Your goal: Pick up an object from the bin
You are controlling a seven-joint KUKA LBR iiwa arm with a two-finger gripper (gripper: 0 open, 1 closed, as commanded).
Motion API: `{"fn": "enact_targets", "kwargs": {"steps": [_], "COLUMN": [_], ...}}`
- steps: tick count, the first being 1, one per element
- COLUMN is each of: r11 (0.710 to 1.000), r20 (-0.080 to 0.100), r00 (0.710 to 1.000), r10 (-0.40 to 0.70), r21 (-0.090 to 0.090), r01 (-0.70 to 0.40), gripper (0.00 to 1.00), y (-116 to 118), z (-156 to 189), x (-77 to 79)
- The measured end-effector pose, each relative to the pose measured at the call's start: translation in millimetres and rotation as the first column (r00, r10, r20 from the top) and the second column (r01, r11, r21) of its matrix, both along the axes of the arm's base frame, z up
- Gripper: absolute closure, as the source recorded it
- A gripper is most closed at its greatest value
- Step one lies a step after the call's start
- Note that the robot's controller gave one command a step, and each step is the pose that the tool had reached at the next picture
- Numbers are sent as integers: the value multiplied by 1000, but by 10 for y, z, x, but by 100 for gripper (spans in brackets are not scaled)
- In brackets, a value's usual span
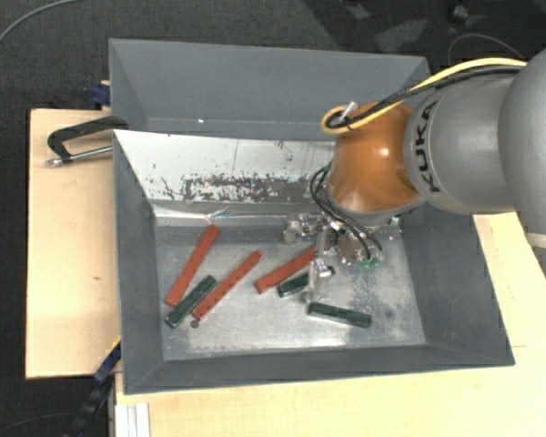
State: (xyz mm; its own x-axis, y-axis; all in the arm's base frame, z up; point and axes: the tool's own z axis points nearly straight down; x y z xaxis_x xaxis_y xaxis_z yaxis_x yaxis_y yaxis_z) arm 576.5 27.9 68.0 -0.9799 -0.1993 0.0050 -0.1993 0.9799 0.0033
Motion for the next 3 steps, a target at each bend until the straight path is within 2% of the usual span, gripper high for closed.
{"fn": "enact_targets", "kwargs": {"steps": [1,2,3], "r11": [1000,1000,996], "r20": [7,21,21], "r00": [1000,1000,996], "r10": [-2,20,-90], "r21": [-1,0,0], "r01": [2,-20,90], "gripper": [100,100,100], "y": [-15,128,-130], "z": [38,1188,2129], "x": [19,96,158]}}
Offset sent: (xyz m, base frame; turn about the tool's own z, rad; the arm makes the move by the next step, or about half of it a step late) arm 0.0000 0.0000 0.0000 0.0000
